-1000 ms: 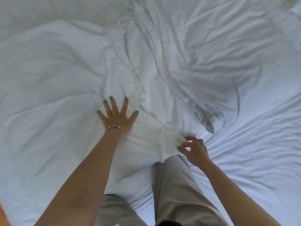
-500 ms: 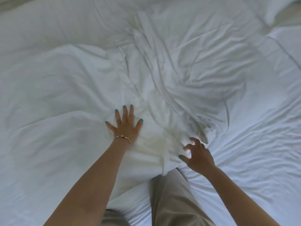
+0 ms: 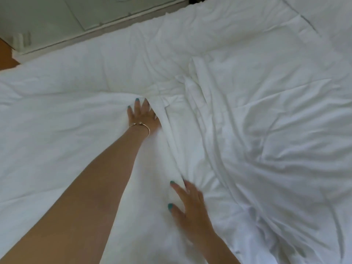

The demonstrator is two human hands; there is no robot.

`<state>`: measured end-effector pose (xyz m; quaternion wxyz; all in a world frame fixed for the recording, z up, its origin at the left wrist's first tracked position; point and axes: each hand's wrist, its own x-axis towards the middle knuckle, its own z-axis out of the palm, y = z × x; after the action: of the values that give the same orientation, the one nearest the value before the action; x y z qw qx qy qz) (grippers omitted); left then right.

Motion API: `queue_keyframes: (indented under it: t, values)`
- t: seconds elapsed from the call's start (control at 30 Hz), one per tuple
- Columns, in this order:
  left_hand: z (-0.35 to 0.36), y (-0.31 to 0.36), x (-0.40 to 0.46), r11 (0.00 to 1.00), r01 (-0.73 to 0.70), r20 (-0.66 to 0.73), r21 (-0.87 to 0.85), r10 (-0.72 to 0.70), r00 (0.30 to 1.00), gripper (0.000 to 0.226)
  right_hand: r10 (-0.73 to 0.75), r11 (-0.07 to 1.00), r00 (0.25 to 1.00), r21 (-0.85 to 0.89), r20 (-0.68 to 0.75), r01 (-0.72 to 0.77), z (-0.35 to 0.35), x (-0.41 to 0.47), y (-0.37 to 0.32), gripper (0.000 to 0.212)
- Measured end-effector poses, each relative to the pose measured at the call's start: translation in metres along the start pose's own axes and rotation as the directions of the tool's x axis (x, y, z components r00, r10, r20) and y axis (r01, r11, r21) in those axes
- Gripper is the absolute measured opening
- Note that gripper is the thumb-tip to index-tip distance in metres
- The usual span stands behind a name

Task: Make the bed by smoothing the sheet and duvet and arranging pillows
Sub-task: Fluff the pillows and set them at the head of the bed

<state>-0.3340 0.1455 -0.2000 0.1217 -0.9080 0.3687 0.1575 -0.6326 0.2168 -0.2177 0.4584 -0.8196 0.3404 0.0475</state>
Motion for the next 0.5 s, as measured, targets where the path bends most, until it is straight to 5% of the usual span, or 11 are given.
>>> queue_keyframes:
  t: [0.13,0.33,0.5]
  values:
    - [-0.02,0.021,0.026,0.949,0.102,-0.161,-0.299,-0.155,0.975,0.036,0.118,0.847,0.988,0.51,0.103,-0.154,-0.01,0.041,0.014,0.036]
    - [-0.044,0.031,0.054,0.49,0.39,0.175,-0.779,-0.427,0.887,0.042,0.152,0.869,0.984,0.462,0.09,-0.176,0.007,0.057,0.025,0.039]
    - [-0.062,0.022,0.05,0.722,0.294,0.02,-0.626,-0.362,0.932,0.009,0.181,0.874,0.978,0.439,0.106,-0.209,-0.011,0.049,0.013,0.035]
